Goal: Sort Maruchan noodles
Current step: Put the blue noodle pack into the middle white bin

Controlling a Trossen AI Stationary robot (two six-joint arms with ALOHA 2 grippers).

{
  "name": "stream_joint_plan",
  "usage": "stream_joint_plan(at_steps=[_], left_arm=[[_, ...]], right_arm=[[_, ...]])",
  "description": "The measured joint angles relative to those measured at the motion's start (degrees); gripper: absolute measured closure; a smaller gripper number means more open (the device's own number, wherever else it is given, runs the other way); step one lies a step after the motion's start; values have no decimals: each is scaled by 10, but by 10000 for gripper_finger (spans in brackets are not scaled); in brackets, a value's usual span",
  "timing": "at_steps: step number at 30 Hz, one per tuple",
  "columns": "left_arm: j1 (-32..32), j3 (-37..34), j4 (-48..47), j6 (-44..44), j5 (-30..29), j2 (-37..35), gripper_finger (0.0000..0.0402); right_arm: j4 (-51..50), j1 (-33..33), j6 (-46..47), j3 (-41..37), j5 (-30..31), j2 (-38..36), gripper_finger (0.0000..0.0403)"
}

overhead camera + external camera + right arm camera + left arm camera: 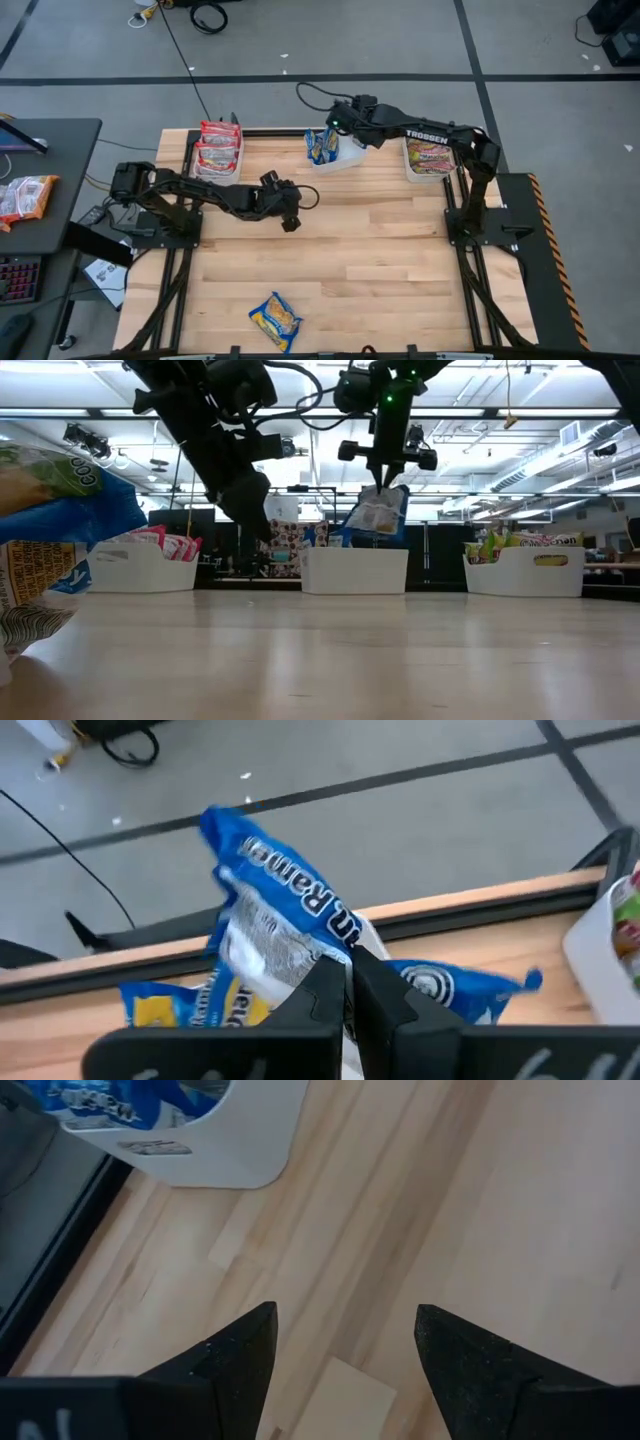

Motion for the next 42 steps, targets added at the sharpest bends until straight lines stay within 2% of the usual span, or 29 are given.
stream_joint_plan(at_steps=[8,14,18,23,27,34,38,42], left_arm=[[0,0,2,16,26,0,159],[0,0,-3,35,26,0,159],[4,0,-6,52,27,0,159],[22,0,-6,56,26,0,159],[38,0,-4,59,30,0,159],[53,0,28,88,85,0,159],[62,0,46,93,87,0,159],[74,0,67,100,86,0,159]], right_arm=[[62,20,80,-66,7,0,390],[98,25,88,-144,4,0,390],[70,24,41,-160,-2,0,390],[9,25,-23,-137,-6,0,390],[12,23,-84,-119,-5,0,390],[11,3,-232,-108,-72,-1,390],[-29,-1,-300,-108,-59,-1,391],[-11,4,-409,-108,-51,-1,391]])
